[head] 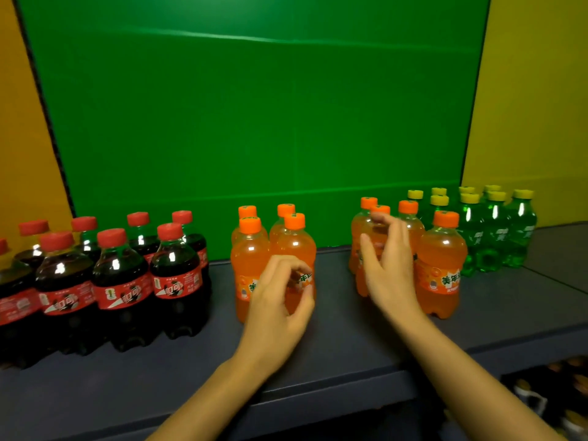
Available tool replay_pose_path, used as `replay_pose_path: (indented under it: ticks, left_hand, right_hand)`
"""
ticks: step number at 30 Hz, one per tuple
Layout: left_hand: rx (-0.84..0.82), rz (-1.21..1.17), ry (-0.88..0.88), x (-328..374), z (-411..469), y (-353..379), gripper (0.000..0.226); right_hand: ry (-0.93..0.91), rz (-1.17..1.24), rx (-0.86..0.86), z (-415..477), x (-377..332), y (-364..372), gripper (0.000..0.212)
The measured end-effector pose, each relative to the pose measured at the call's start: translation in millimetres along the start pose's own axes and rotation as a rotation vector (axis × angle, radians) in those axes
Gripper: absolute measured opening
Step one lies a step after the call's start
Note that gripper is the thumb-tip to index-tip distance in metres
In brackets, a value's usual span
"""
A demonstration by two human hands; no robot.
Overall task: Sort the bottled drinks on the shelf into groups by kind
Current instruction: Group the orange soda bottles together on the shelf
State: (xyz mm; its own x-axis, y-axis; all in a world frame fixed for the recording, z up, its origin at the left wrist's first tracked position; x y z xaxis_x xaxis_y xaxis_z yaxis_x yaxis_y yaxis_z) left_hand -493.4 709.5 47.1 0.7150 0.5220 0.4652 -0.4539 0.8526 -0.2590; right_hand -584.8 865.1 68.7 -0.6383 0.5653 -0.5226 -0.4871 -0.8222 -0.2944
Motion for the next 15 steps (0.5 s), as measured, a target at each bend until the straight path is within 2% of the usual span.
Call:
replay_pose_path:
  ticks: [2,3,8,12,15]
  left_hand:
    - [-0.084,-0.026,-0.035,-1.5,6.5,18.6,0.019]
    - [-0.112,-0.046,-0.061,-3.0,10.6,26.1,0.022]
    - [-0.142,-0.273,-0.258,-17.6,42.0,61.4,0.029]
    - [-0.008,-0.407,-0.423,-31.8,75.2,78.8,0.026]
    - [0.112,-0.459,-0.518,-46.8,91.4,90.4,0.027]
  right_hand:
    - [-0.024,-0.140,0.053,9.7,4.4,-14.9,0.037]
    - [-0.034,-0.230,0.024,15.6,6.4,-16.2,0.039]
    - [-0.054,-0.662,-0.387,43.5,12.7,4.3,0.061]
    - [-0.088,-0.881,-0.555,58.9,8.1,15.5,0.069]
    - [-0.137,-0.954,-0.683,70.9,8.3,23.1,0.075]
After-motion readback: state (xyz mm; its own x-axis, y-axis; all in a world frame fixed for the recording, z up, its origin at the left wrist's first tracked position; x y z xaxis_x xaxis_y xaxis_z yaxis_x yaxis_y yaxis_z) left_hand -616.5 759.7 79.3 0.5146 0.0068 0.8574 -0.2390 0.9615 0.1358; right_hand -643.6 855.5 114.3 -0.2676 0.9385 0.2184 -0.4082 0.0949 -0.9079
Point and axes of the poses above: each hand's wrist, its own z-axis towards the middle knuckle, its own y-axis out of the palm, x = y × z, the point moved 8 cm from there along z, towards the middle knuckle, and after that the axes turned 12 degrees about -z, right-handed, at the moved point
